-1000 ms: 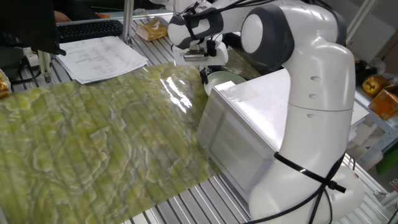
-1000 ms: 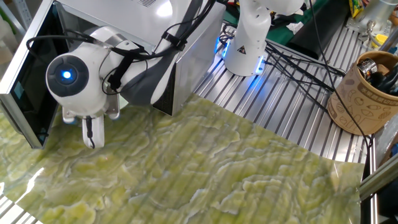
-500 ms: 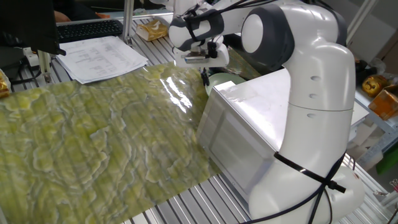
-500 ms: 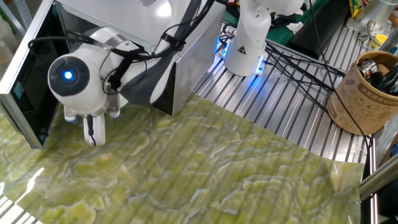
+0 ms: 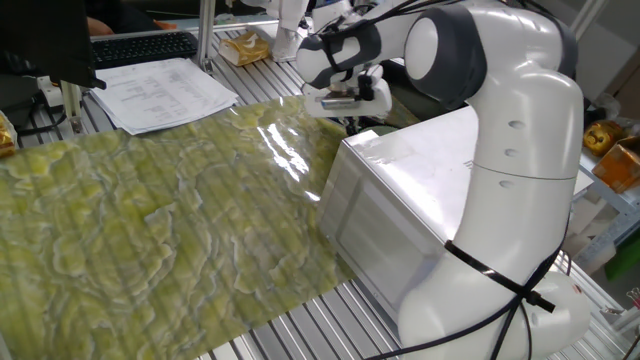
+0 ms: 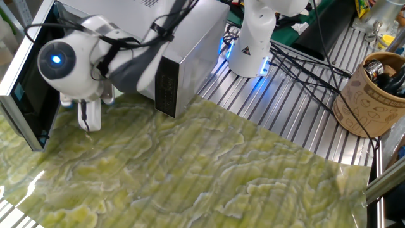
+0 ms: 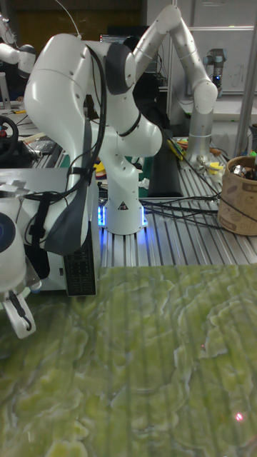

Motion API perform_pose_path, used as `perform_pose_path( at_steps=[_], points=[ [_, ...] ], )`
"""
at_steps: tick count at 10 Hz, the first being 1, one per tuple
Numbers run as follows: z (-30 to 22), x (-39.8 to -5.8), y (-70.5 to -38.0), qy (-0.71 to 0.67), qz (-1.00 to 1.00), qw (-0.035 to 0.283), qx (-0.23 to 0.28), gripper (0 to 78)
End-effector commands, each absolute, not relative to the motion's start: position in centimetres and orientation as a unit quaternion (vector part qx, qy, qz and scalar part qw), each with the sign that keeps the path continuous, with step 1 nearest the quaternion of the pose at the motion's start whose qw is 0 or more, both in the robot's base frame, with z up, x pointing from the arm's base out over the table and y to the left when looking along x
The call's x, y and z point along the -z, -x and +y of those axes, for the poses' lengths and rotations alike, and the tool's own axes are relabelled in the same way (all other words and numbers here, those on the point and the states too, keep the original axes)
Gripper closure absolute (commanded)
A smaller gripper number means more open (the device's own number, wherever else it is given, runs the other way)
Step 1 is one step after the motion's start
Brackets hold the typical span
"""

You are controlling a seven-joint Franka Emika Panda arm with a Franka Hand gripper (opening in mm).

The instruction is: Put the bowl into the microwave

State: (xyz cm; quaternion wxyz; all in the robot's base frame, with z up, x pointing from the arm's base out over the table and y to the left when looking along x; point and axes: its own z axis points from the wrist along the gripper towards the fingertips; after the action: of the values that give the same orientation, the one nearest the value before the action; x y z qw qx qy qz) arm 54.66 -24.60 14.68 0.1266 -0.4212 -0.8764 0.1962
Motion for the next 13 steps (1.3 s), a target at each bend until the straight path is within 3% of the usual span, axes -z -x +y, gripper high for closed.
perform_pose_path(
  at_steps=[1, 6, 13],
  points=[
    [-24.8, -14.9, -53.5, 0.448, -0.864, 0.134, -0.185, 76.2],
    [-25.7, -14.6, -50.8, 0.465, -0.856, 0.131, -0.183, 76.2],
    [-25.6, -14.6, -50.7, 0.493, -0.839, 0.14, -0.184, 76.2]
  ],
)
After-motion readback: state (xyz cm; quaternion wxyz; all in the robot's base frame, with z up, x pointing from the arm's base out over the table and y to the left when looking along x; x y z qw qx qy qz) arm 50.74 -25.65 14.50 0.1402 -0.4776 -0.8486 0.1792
